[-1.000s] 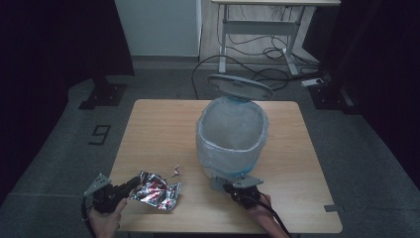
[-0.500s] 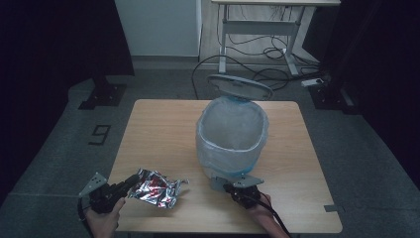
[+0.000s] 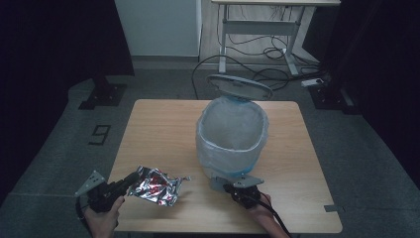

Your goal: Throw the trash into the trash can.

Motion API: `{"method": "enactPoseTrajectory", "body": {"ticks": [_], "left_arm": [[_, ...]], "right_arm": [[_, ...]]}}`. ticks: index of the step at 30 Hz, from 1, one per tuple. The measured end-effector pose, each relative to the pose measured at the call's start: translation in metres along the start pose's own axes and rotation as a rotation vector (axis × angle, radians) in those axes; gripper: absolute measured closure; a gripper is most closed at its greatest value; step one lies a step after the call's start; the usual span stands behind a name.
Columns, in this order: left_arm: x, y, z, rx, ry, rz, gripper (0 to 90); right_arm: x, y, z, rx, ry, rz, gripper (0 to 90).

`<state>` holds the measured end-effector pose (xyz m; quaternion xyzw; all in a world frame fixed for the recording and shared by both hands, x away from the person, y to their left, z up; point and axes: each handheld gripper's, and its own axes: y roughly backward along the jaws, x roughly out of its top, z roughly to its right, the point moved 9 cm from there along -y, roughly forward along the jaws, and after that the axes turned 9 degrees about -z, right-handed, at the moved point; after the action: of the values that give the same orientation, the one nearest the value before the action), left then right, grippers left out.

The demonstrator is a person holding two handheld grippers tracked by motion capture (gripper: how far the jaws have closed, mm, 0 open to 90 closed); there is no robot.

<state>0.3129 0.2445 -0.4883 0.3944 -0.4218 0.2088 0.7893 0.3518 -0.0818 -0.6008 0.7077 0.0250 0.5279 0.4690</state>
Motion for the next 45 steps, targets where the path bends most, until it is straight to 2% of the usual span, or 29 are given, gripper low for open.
{"method": "enactPoseTrajectory", "body": {"ticks": [10, 16, 22, 25, 28, 36, 45], "left_arm": [[0.012, 0.001, 0.006, -0.02, -0.009, 0.02, 90.0], [0.019, 0.0, 0.011, -0.046, -0.005, 0.029, 90.0], [0.035, 0.004, 0.018, -0.051, -0.024, 0.043, 90.0], [0.047, 0.008, 0.023, -0.034, -0.042, 0.051, 90.0], [0.051, 0.009, 0.025, -0.032, -0.047, 0.051, 90.0], [0.066, 0.012, 0.03, -0.052, -0.051, 0.071, 90.0], [0.084, 0.019, 0.041, -0.065, -0.076, 0.095, 90.0]], "right_arm": [[0.0, 0.0, 0.0, -0.003, 0.002, 0.0, 90.0], [0.0, 0.0, 0.0, 0.0, 0.001, 0.001, 90.0], [0.0, 0.0, 0.0, 0.01, -0.008, 0.001, 90.0], [0.0, 0.0, 0.0, 0.003, 0.004, 0.005, 90.0], [0.0, 0.0, 0.0, 0.001, 0.008, 0.006, 90.0], [0.0, 0.0, 0.0, -0.001, 0.009, 0.011, 90.0], [0.0, 0.0, 0.0, -0.004, 0.01, 0.011, 90.0]]}}
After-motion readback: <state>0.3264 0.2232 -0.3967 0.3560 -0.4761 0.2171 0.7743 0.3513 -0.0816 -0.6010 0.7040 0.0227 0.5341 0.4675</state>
